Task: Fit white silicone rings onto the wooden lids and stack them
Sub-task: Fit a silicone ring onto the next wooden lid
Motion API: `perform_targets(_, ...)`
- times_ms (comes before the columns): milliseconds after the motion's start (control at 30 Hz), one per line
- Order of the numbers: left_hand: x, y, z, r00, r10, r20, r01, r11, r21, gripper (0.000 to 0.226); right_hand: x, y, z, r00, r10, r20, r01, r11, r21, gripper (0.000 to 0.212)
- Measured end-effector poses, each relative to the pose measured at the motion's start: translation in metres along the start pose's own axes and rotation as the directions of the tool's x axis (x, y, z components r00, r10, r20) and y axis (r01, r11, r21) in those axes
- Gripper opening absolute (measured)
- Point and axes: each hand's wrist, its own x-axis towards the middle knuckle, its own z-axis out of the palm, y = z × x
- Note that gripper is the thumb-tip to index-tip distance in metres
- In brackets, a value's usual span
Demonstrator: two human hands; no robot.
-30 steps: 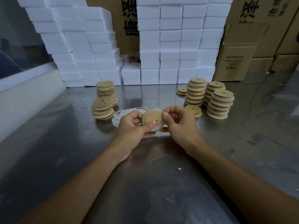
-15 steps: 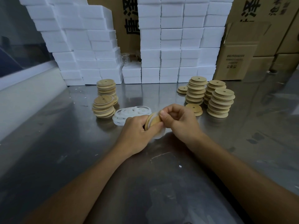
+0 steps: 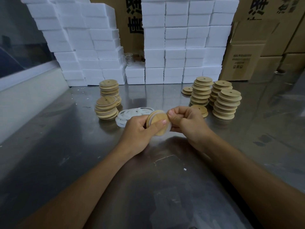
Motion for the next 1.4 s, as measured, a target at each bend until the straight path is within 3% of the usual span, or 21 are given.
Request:
perform_targets(267,0.001,-0.002,-0.002,0.998,-0.023,-0.050,0.022,1.000,-0.010,0.036,-0.002,0.005,0.010,0.996,0.091,-0.019,-0.089,0.993,0.071,0.021)
perform_targets(367,0.000,-0.002,-0.001,1.000,-0.029,-0.010,0.029,1.000,-0.008,0.035,-0.002,0.005,0.008,0.998,0.034,-0.056,-0.033,0.999,0.008,0.017)
perform_targets(433,0.001,-0.003,-0.001,0.998,-0.055,0.007,0.055,0.998,-0.025,0.034,-0.002,0.005,0.007,0.994,-0.075,-0.083,0.064,0.990,-0.128,0.016)
perform_targets(500,0.001,-0.003,-0.001,0.995,-0.095,0.022,0.095,0.995,-0.021,0.034,-0.003,0.004,0.005,0.960,-0.271,-0.063,0.230,0.901,-0.368,0.015)
perform_targets(567,0.000,-0.003,-0.002,0.991,-0.122,0.053,0.122,0.993,0.006,0.035,-0.005,0.002,0.006,0.907,-0.416,0.068,0.382,0.744,-0.548,0.011)
perform_targets(633,-0.001,-0.001,-0.001,0.990,-0.107,0.094,0.101,0.993,0.066,0.037,-0.007,0.002,0.009,0.883,-0.438,0.167,0.445,0.675,-0.589,0.006)
perform_targets(733,-0.002,0.004,0.000,0.993,-0.085,0.077,0.076,0.990,0.115,0.038,-0.007,0.003,0.013,0.922,-0.377,0.085,0.364,0.772,-0.521,0.010)
perform_targets(900,-0.003,0.004,0.000,0.998,-0.059,0.036,0.054,0.991,0.123,0.026,-0.002,0.004,0.008,0.994,-0.105,-0.010,0.100,0.971,-0.216,0.022)
perform_targets(1167,-0.001,0.005,-0.001,0.994,-0.107,0.008,0.108,0.993,-0.045,0.019,0.000,0.006,0.007,1.000,-0.017,0.005,0.018,0.999,-0.041,0.018)
perform_targets(1400,-0.002,0.011,0.001,0.993,-0.113,-0.019,0.111,0.991,-0.079,0.022,-0.002,0.003,0.011,0.999,0.053,-0.002,-0.053,0.998,0.043,0.025)
